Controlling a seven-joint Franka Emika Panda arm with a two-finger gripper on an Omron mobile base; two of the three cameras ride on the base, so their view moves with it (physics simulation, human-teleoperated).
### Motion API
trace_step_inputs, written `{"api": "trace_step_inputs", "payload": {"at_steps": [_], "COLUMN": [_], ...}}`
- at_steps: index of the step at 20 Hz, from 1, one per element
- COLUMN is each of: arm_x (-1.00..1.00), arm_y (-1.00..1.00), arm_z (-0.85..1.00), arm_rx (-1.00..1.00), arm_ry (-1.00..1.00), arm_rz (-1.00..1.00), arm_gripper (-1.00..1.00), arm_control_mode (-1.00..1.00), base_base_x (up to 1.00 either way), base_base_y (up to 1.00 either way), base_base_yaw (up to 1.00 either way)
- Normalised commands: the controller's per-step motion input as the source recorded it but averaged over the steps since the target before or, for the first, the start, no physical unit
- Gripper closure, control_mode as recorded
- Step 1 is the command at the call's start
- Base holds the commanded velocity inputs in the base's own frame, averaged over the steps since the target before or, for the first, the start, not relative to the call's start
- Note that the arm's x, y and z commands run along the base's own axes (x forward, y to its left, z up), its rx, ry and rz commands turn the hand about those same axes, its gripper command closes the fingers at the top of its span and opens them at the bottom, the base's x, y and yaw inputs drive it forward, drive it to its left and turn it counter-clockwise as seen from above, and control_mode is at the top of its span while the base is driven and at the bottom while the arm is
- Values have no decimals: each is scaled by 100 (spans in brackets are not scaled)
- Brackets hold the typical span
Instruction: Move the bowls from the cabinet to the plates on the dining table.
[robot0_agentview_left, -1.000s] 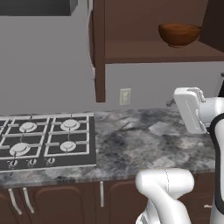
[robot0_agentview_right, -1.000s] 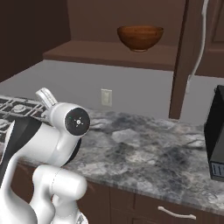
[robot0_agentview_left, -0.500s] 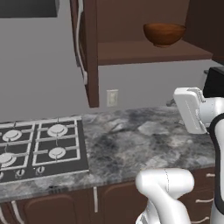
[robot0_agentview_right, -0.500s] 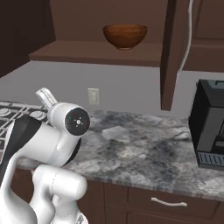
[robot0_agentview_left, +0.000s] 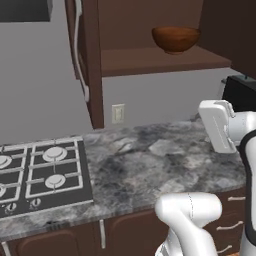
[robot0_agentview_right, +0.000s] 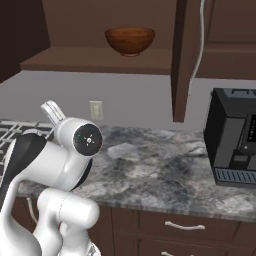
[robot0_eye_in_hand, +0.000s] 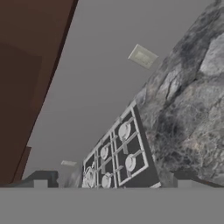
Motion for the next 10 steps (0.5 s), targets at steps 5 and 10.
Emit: {"api": "trace_step_inputs", "payload": {"at_steps": [5, 10], "arm_x": [0, 0], "arm_y": [0, 0], "arm_z": [0, 0], "arm_rx": [0, 0], "arm_ry": [0, 0], "arm_rz": [0, 0], "arm_gripper": [-100, -100], "arm_control_mode": [100, 100], "base_base_x": [55, 62], "base_base_y": [-27, -5], "base_base_yaw": [3, 0]}}
